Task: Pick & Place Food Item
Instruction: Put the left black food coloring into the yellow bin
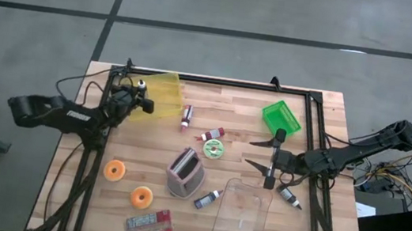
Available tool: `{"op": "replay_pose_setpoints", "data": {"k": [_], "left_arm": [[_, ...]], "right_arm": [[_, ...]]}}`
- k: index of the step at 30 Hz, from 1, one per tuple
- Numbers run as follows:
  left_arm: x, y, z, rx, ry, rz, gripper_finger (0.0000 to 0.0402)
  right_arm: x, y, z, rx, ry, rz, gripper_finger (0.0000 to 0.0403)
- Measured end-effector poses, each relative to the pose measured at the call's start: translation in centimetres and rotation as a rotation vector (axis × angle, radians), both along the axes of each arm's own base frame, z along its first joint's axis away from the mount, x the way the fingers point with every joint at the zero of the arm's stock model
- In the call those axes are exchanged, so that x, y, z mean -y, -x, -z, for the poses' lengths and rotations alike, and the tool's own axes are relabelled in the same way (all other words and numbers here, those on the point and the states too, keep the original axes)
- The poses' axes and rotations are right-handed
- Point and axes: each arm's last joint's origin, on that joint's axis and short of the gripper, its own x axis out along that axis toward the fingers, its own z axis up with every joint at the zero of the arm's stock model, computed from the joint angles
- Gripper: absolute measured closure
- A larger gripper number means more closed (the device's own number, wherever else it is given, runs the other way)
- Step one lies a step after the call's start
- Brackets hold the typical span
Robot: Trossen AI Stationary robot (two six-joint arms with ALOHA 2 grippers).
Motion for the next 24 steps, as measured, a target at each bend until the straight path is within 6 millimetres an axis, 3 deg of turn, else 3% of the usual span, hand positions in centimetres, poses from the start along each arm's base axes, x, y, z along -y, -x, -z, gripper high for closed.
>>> {"op": "replay_pose_setpoints", "data": {"k": [13,24], "left_arm": [[-0.4,-0.7,1.4,0.041,0.042,0.009,0.0326],[-0.4,-0.7,1.4,0.072,0.060,0.042,0.0326]], "right_arm": [[0.0,0.0,0.0,0.000,0.000,0.000,0.0149],[0.0,0.0,0.0,0.000,0.000,0.001,0.0149]]}}
